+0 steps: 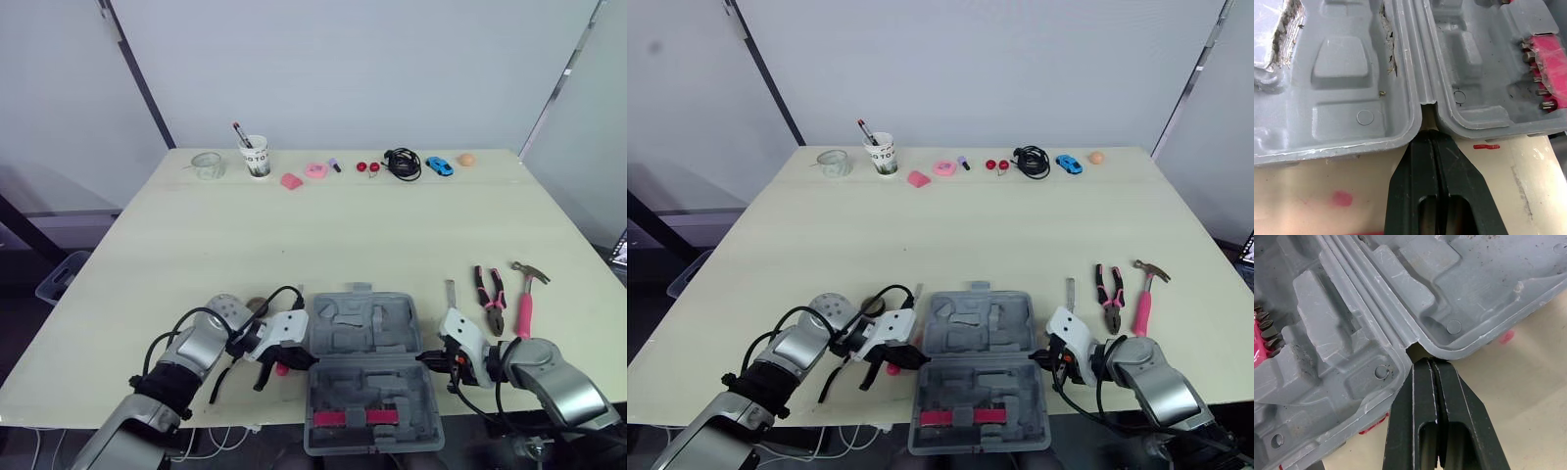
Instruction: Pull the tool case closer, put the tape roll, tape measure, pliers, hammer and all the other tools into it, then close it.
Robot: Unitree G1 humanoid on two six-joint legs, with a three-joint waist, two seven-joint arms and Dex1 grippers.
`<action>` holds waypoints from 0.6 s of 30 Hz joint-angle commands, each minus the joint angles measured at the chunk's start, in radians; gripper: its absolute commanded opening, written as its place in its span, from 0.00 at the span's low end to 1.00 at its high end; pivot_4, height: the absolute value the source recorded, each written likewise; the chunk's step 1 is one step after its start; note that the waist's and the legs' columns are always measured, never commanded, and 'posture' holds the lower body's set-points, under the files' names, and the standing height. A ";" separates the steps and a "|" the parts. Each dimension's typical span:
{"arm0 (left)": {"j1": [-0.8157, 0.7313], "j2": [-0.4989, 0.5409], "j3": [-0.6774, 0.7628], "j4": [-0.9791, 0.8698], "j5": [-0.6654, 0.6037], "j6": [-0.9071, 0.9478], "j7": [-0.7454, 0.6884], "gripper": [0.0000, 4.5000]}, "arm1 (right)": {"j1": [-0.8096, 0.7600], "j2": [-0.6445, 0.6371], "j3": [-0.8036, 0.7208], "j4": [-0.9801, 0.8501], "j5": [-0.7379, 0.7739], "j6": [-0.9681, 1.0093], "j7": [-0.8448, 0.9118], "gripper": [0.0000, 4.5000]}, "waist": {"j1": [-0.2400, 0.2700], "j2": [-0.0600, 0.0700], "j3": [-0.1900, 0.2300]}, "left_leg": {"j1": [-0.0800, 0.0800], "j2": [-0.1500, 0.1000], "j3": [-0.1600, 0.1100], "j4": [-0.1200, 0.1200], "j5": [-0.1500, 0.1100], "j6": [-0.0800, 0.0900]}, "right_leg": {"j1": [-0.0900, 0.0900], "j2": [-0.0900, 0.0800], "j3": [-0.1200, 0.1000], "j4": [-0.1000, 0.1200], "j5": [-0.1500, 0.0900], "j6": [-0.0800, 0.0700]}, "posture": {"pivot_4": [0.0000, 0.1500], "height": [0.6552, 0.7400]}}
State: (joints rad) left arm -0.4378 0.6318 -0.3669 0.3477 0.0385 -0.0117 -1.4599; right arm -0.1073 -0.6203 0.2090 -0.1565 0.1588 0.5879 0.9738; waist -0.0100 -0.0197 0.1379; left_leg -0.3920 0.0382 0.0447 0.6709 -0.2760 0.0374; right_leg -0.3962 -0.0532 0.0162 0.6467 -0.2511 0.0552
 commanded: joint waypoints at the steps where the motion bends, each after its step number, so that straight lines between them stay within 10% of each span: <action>1: 0.004 -0.004 -0.038 0.026 0.019 -0.017 -0.010 0.01 | 0.000 -0.009 0.008 -0.020 0.021 -0.002 0.012 0.00 | 0.000 0.000 0.000 | 0.000 0.000 0.000 0.000 0.000 0.000 | 0.000 0.000 0.000 0.000 0.000 0.000 | 1.00 1.00; 18: 0.008 -0.004 -0.045 0.038 0.020 -0.027 -0.012 0.01 | -0.002 -0.014 0.018 -0.026 0.028 0.002 0.015 0.00 | 0.000 0.000 0.000 | 0.000 0.000 0.000 0.000 0.000 0.000 | 0.000 0.000 0.000 0.000 0.000 0.000 | 1.00 1.00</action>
State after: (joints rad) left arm -0.4472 0.6303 -0.3734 0.3672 0.0380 -0.0389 -1.4626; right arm -0.1070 -0.6285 0.2111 -0.1566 0.1675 0.5885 0.9753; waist -0.0098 -0.0197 0.1379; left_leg -0.3920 0.0382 0.0448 0.6711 -0.2760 0.0374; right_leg -0.3962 -0.0532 0.0163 0.6467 -0.2510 0.0552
